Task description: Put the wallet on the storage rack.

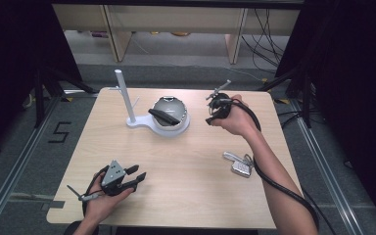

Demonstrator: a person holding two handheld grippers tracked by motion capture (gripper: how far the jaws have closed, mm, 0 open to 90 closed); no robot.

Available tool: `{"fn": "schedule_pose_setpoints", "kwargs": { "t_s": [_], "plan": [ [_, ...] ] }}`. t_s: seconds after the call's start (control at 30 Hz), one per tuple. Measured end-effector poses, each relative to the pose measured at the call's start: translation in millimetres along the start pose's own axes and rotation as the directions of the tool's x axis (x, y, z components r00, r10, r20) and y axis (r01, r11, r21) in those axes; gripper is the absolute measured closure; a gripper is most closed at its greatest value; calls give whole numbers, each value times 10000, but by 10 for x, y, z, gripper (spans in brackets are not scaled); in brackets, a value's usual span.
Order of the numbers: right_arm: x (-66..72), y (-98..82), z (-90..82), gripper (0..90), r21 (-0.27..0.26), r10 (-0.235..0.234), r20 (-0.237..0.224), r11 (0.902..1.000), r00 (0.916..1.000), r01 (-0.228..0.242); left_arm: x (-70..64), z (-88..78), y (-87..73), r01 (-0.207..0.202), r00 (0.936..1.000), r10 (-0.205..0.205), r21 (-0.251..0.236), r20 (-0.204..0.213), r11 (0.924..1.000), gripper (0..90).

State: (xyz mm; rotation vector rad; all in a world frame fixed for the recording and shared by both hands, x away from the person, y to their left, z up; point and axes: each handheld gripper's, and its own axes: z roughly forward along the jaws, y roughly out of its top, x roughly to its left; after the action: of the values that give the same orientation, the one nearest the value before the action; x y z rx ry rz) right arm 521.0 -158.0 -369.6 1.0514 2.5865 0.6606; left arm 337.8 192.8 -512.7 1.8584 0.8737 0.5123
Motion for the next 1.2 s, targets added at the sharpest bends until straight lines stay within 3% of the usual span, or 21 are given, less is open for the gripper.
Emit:
{"fn": "schedule_pose_setpoints", "kwargs": {
  "t_s": [0.1,0.17,0.2,0.27,0.3,0.37,0.4,0.43,0.47,0.53,0.57,0.6,0.63,0.67,0.7,1.03,1.1,1.17,1.2],
  "plan": [
    [-82,-219,-55,688,270,336,114,9991,9994,-339,-8,16,-3,-23,9999,23,-10,103,10000,569],
    [-141,-426,-79,733,682,808,63,9944,9967,-811,-22,23,0,-27,9999,27,6,124,10000,569],
    [-141,-426,-79,733,682,808,63,9944,9967,-811,-22,23,0,-27,9999,27,6,124,10000,569],
    [-201,-666,-88,760,1121,1414,299,9832,9895,-1439,-25,26,2,-12,9999,12,-2,127,10000,568],
    [-201,-666,-88,760,1121,1414,299,9832,9895,-1439,-25,27,2,-24,9999,24,1,129,10000,568],
    [-272,-849,-66,772,1310,1579,411,9781,9866,-1620,-27,24,4,-52,10000,52,64,61,10000,568],
    [-303,-979,-60,783,1641,1936,481,9662,9799,-1990,-27,26,4,-52,10000,51,58,69,10000,568],
    [-303,-979,-60,783,1641,1936,481,9662,9799,-1990,-29,26,3,-55,10000,55,64,67,10000,568],
    [-338,-1128,-39,784,1925,2319,705,9512,9702,-2413,-29,26,4,-62,10000,62,73,66,10000,567],
    [-365,-1234,-36,779,2066,2689,681,9383,9608,-2773,-30,24,5,-77,9999,77,75,75,9999,567],
    [-362,-1291,-33,776,2226,3189,927,9167,9432,-3318,-27,27,5,-37,9999,37,3,134,10000,567],
    [-381,-1352,-26,771,2128,3275,843,9167,9411,-3381,-27,26,5,-29,9999,29,-13,118,10000,567],
    [-389,-1406,-21,769,2002,3549,802,9097,9315,-3639,-27,26,6,-24,9999,24,-20,113,10000,567],
    [-389,-1406,-21,769,2002,3549,802,9097,9315,-3639,-27,26,6,-24,9999,24,-20,113,10000,567],
    [-415,-1508,-18,761,2190,3781,877,8952,9216,-3881,-26,23,7,-32,9999,33,-28,108,10000,567],
    [-528,-1609,61,678,2165,3988,510,8906,9156,-4000,-36,35,2,-52,9999,51,50,139,10000,566],
    [-534,-1601,148,640,2119,4299,261,8799,9025,-4253,-29,29,1,-69,9999,68,108,78,9999,566],
    [-541,-1597,175,623,2105,4363,197,8778,8996,-4303,-29,28,0,-54,10000,53,94,80,9999,566],
    [-554,-1579,226,606,2151,4245,131,8830,9054,-4171,-26,24,1,-66,10000,65,97,74,9999,566]
  ]
}}
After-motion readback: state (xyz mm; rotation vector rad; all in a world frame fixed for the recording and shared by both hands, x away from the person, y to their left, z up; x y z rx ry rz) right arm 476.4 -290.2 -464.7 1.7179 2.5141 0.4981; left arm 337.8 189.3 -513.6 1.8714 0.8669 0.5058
